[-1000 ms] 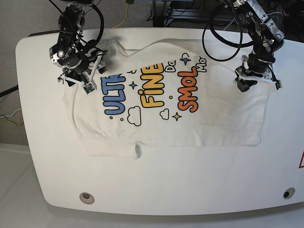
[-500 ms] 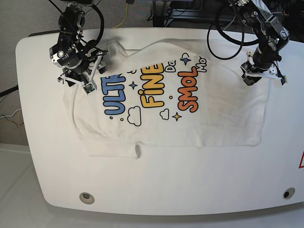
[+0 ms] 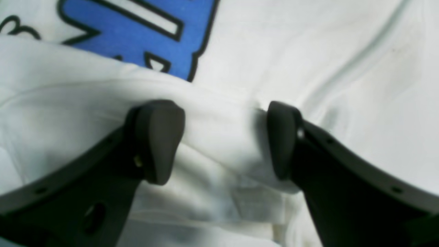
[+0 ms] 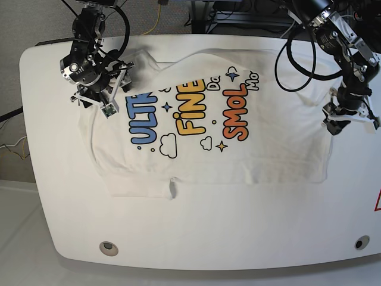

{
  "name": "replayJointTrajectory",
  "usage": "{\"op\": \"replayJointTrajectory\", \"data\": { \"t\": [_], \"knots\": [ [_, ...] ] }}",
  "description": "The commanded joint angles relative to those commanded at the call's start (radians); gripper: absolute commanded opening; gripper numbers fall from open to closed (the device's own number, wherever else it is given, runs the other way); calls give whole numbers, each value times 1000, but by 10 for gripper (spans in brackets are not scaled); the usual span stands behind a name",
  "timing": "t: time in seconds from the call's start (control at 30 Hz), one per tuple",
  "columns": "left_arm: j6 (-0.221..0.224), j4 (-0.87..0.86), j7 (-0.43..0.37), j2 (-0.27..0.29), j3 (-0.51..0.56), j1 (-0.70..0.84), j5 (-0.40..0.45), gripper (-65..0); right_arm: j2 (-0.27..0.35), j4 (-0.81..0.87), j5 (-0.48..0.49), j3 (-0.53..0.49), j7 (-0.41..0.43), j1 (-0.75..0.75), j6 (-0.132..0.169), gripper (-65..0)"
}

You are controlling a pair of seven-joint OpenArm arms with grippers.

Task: Fold the T-shirt properly
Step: 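Move the open left gripper along the side edge toward the hem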

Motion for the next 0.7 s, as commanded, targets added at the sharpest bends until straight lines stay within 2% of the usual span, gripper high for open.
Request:
{"op": "replayJointTrajectory", "data": {
  "t": [0.2,0.43,0.53,0.7],
  "knots": [
    [0,-25,-3,-41,5,-54,32,-424,5,38,0,11,-2,2,0,-252],
    [-6,-153,-5,-89,52,-135,87,-423,5,48,0,11,-3,8,0,-252],
    [-9,-222,-34,-118,66,-160,87,-423,5,48,0,11,-3,8,0,-252],
    [-49,-328,-106,-163,114,-173,89,-423,5,48,0,11,-3,6,0,-252]
  ]
}}
